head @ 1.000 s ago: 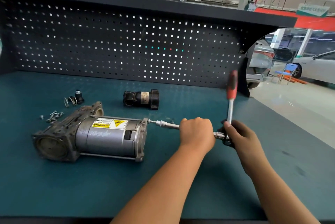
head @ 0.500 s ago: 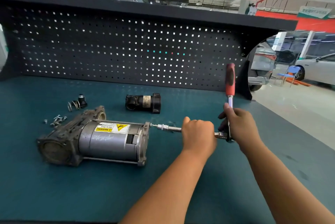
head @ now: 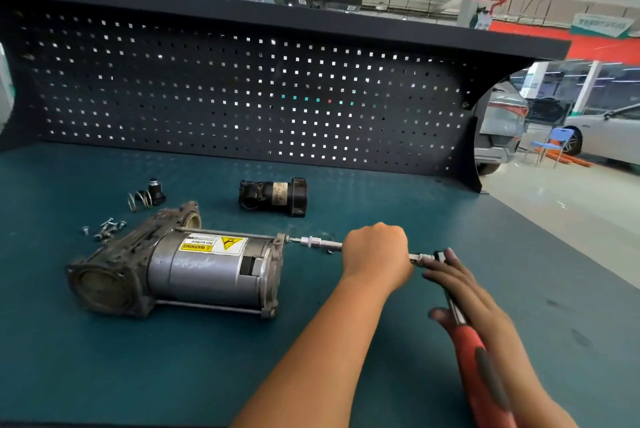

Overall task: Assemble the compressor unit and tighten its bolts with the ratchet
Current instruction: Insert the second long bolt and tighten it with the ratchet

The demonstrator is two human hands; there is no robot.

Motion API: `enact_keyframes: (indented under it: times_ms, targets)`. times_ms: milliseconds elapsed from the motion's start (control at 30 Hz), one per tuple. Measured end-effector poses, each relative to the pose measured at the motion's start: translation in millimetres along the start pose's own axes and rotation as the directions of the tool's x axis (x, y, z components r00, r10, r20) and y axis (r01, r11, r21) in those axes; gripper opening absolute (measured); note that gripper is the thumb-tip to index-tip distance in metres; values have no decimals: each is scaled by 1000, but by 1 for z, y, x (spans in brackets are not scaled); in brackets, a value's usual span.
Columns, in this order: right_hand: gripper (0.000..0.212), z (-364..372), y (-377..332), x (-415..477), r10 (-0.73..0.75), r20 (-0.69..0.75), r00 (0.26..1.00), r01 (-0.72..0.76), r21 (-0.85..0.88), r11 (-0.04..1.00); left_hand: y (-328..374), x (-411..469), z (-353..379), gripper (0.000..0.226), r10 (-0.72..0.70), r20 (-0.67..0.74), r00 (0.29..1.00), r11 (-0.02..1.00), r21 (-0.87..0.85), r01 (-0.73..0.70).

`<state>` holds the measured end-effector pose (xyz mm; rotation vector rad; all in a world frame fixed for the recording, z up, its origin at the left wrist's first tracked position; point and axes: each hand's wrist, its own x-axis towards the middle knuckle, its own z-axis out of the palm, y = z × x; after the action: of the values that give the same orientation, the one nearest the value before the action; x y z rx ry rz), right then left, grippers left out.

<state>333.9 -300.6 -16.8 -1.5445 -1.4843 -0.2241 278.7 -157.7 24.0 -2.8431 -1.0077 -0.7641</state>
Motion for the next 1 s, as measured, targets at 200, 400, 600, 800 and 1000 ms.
enact_keyframes:
  times_ms: [200, 400, 600, 800, 1000]
  targets:
    - [16, 3, 0, 70, 336, -169, 927, -335, 35, 942, -1, -7, 5, 31, 17, -5, 1000, 1000, 19, -17]
    - [37, -2, 17, 136, 730, 231, 643, -737, -72, 672, 3, -10, -5, 13, 25, -97, 995, 1000, 12, -24]
    - [7, -1, 27, 52, 410, -67, 910, -390, 199, 899, -4, -16, 4, 9, 113, 178, 977, 978, 152, -141]
    - [25, -7, 18, 0, -60, 75, 995, 67, -100, 993, -3, -1, -3, 16, 21, 230, 973, 992, 118, -50]
    - [17, 0, 23, 105, 589, 131, 798, -589, 381, 713, -1, -18, 10, 12, 54, 57, 997, 985, 161, -62]
